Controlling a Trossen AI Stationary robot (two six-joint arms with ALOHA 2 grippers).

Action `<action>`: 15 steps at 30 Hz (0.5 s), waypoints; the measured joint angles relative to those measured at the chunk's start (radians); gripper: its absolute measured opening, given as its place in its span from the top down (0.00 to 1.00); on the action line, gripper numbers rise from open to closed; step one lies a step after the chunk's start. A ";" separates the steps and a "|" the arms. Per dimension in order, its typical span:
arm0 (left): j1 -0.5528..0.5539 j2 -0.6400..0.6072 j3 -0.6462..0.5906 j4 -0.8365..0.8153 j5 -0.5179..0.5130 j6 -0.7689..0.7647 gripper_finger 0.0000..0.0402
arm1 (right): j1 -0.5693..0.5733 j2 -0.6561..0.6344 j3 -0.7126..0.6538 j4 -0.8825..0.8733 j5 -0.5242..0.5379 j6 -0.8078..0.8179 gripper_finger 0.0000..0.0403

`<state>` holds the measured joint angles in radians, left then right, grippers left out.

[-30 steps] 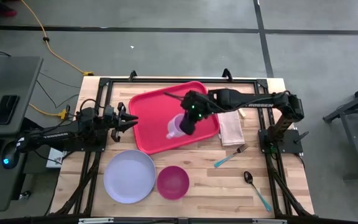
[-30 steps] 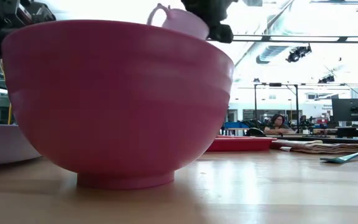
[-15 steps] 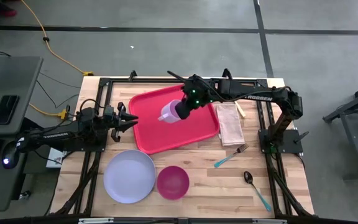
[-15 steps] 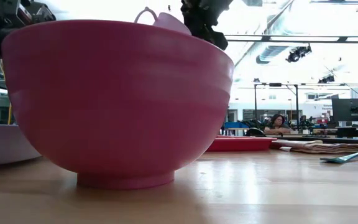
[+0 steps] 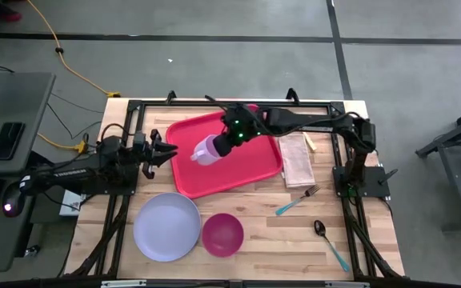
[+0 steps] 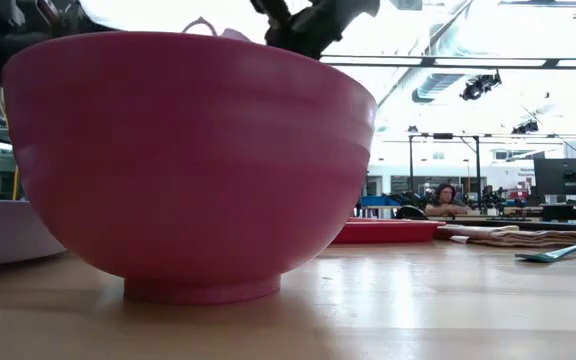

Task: Set up tray
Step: Put the light pink mug at the top left of the red tray

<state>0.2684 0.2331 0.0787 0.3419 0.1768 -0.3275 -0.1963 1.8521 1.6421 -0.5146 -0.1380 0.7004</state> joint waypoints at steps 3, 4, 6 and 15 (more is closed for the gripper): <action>0.000 0.031 0.030 -0.066 0.002 0.000 0.65 | -0.005 0.018 0.000 -0.014 -0.005 0.010 1.00; 0.000 0.044 0.042 -0.091 0.002 -0.001 0.65 | -0.007 0.022 0.000 -0.021 -0.006 0.023 1.00; 0.000 0.074 0.068 -0.136 0.004 0.000 0.65 | -0.015 0.025 0.000 -0.027 -0.005 0.038 1.00; 0.000 0.277 0.200 -0.190 0.004 0.087 0.65 | -0.040 0.025 0.000 -0.097 0.033 0.085 1.00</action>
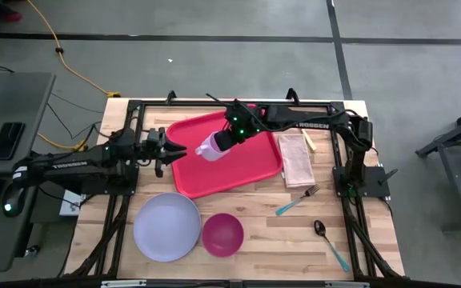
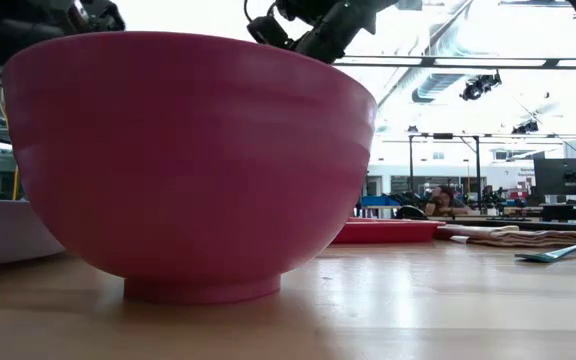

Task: Set up tray
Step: Put the light pink mug at the top left of the red tray

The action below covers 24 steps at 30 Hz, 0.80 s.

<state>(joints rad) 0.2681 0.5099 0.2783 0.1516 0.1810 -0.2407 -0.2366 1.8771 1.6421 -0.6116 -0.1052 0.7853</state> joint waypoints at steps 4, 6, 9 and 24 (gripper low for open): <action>0.000 0.112 0.070 -0.010 0.001 0.038 0.65 | -0.009 0.000 0.000 -0.034 0.022 0.003 1.00; 0.000 0.171 0.110 -0.060 0.000 0.061 0.65 | -0.013 0.000 0.000 -0.035 0.022 0.004 1.00; 0.000 0.262 0.169 -0.118 0.000 0.089 0.65 | -0.013 0.000 0.000 -0.046 0.032 0.002 1.00; 0.000 0.532 0.317 -0.154 -0.004 0.158 0.65 | -0.029 0.000 0.000 -0.132 0.070 -0.026 1.00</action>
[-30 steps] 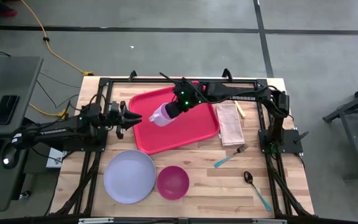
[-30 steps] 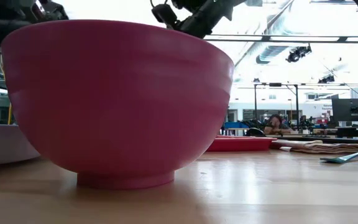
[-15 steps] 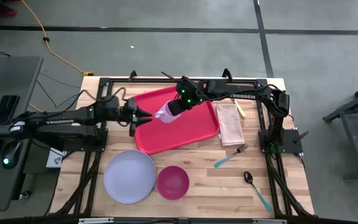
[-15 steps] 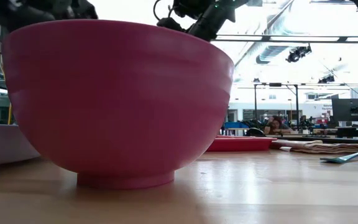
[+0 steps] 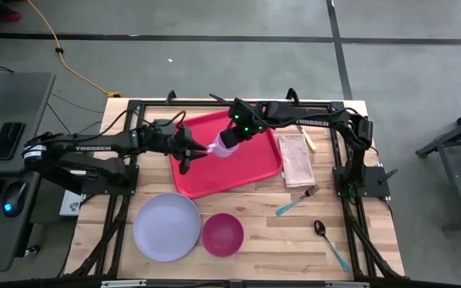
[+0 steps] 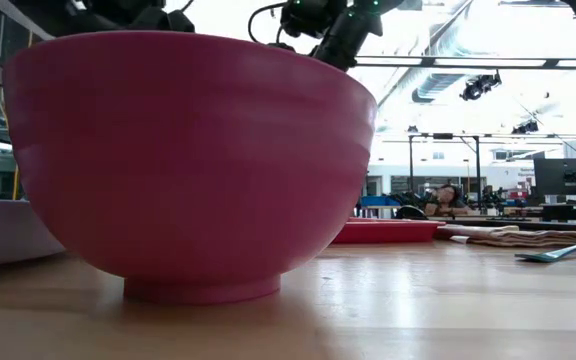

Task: Set up tray
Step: Put the light pink mug at the top left of the red tray

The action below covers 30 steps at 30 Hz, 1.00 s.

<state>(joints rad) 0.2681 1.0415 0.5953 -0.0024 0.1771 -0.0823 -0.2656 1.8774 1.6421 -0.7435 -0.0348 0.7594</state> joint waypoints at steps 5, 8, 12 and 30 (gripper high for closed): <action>0.000 0.036 0.000 0.001 -0.004 0.000 0.65 | 0.000 0.001 0.000 -0.007 0.000 -0.003 1.00; 0.000 0.037 0.000 0.001 -0.031 0.000 0.65 | 0.000 0.001 0.000 -0.020 -0.005 -0.005 1.00; 0.000 0.034 -0.001 0.000 -0.076 0.000 0.65 | -0.004 0.001 0.000 -0.047 -0.029 -0.007 1.00; 0.000 0.034 0.013 0.013 -0.108 -0.054 0.65 | -0.005 0.003 0.000 -0.045 -0.024 -0.027 1.00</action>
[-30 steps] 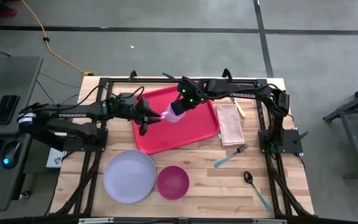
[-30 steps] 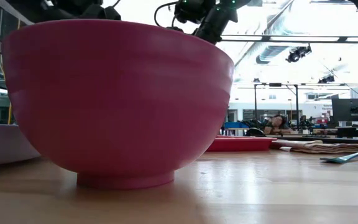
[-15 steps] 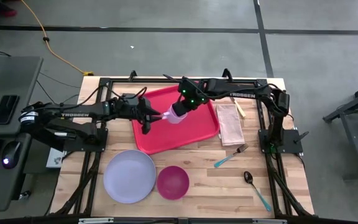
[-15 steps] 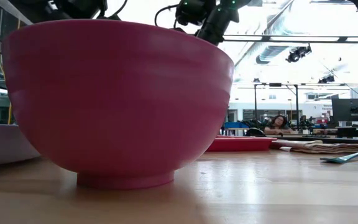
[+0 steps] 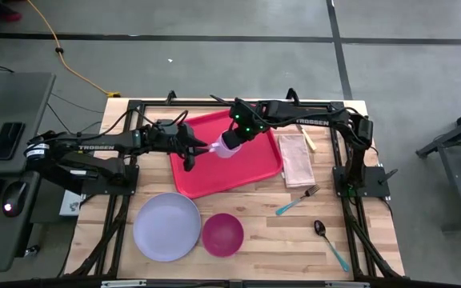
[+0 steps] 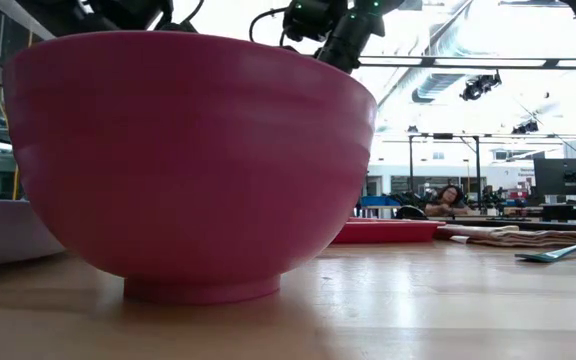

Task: Set up tray
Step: Put the light pink mug at the top left of the red tray

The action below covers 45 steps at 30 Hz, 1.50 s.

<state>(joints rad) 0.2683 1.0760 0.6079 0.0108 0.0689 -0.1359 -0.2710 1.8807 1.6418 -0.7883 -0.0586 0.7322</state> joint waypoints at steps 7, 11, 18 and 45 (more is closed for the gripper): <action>-0.001 0.002 0.003 0.060 0.003 0.000 0.65 | 0.001 0.013 0.000 0.030 -0.005 0.004 1.00; 0.000 0.002 0.003 0.058 0.002 0.000 0.65 | 0.001 0.013 0.000 0.061 -0.015 0.004 1.00; 0.000 0.003 0.003 0.031 -0.001 0.001 0.65 | 0.001 0.013 0.001 0.071 -0.018 0.004 1.00; 0.000 0.003 0.002 0.047 -0.077 0.156 0.65 | 0.003 0.013 0.001 0.098 -0.028 0.005 1.00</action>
<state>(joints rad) 0.2680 1.0790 0.6094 0.0574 -0.0086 0.0196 -0.2680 1.8942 1.6428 -0.6899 -0.0864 0.7368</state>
